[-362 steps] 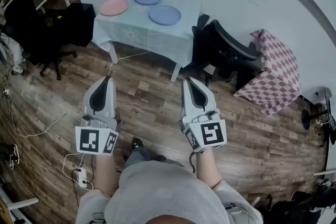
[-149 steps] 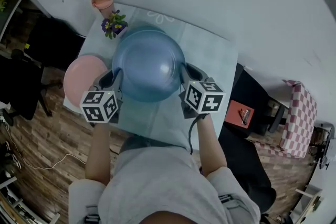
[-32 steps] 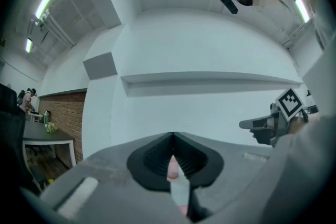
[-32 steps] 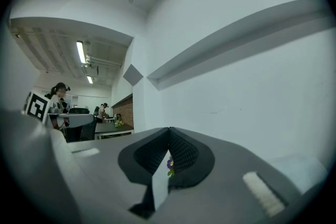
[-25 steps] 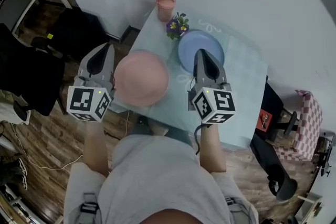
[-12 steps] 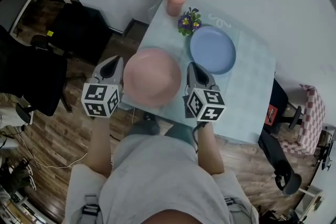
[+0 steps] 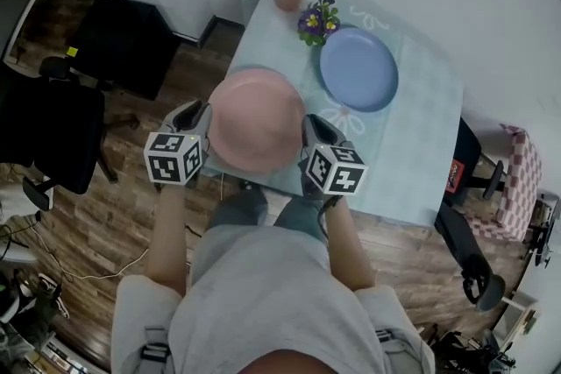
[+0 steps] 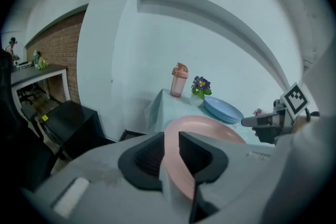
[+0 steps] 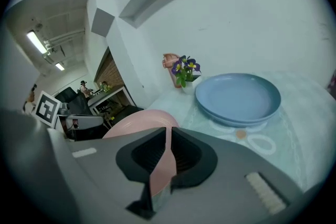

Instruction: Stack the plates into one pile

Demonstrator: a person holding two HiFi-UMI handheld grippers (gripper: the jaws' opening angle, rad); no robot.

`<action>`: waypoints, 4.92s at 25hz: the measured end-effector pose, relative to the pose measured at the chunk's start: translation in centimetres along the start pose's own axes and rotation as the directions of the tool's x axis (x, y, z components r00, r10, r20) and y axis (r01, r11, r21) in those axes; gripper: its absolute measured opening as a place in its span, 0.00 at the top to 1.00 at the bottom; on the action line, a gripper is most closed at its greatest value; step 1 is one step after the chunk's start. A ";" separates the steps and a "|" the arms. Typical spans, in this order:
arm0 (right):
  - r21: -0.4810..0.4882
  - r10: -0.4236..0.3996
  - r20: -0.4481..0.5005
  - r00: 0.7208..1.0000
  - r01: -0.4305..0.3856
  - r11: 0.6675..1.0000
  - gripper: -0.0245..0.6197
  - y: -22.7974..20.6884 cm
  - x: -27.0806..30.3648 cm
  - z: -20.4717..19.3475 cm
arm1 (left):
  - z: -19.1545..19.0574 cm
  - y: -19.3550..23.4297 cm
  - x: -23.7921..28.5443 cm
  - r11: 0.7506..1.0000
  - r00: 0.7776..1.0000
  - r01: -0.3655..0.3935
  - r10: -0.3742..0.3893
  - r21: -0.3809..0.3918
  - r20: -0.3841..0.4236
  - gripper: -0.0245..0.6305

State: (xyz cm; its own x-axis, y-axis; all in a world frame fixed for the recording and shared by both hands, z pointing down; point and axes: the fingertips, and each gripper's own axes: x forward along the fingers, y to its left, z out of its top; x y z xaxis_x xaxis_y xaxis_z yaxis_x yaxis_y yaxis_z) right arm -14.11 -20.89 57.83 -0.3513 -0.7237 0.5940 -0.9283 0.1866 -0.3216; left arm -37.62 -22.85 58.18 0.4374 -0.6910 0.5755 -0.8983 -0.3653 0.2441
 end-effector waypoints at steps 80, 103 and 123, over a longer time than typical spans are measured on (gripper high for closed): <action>0.038 -0.102 0.062 0.993 0.100 0.994 0.90 -25.0 -8.7 13.3 | 11.0 -24.6 15.6 0.975 0.975 0.223 -0.223 -0.017 0.011 0.85; -0.025 -0.012 -0.135 0.991 0.009 1.000 0.89 -28.6 2.1 11.8 | 6.6 -20.8 21.6 0.986 0.989 0.032 -0.055 -0.163 -0.134 0.85; -0.079 -0.079 -0.099 0.992 0.072 0.994 0.83 -29.0 2.7 11.2 | 7.3 -20.7 20.8 0.990 0.997 0.012 -0.022 -0.138 -0.070 0.66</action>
State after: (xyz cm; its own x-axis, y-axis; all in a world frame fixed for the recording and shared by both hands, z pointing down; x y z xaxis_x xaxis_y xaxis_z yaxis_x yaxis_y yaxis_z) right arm 13.21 -35.69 60.49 -0.2867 -0.6670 0.6877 -0.9578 0.1862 -0.2188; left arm -9.62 -34.21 59.40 0.4527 -0.6373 0.6236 -0.8902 -0.2836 0.3565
